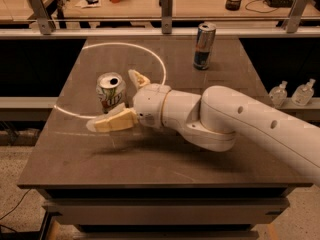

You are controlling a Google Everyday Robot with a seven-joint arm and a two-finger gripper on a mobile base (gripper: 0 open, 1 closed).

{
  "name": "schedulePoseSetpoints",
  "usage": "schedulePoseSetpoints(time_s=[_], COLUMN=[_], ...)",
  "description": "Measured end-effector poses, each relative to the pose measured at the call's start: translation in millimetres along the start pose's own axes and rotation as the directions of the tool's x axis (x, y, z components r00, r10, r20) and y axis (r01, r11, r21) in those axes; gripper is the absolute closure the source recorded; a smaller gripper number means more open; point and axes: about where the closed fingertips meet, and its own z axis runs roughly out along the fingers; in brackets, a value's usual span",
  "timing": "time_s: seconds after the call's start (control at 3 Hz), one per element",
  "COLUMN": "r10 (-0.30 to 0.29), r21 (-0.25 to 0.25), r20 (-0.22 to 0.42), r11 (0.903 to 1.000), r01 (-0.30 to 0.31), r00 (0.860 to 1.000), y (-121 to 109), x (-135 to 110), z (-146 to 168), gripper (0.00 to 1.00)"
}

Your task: Knock 7up can over

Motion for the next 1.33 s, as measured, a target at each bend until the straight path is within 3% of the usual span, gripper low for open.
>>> schedulePoseSetpoints(time_s=[0.33,1.0,1.33], r10=[-0.013,-0.034,-0.074], r21=[-0.026,-0.053,-0.084], r20=[0.025,0.074,0.049], r11=[0.9996,0.9979,0.9934], r01=[0.014,0.038,0.078], r00=[1.000,0.997,0.996], y=[-1.0,0.0,-0.5], x=[1.4,-2.5,-25.5], z=[15.2,26.4,28.5], gripper=[0.17,0.62,0.86])
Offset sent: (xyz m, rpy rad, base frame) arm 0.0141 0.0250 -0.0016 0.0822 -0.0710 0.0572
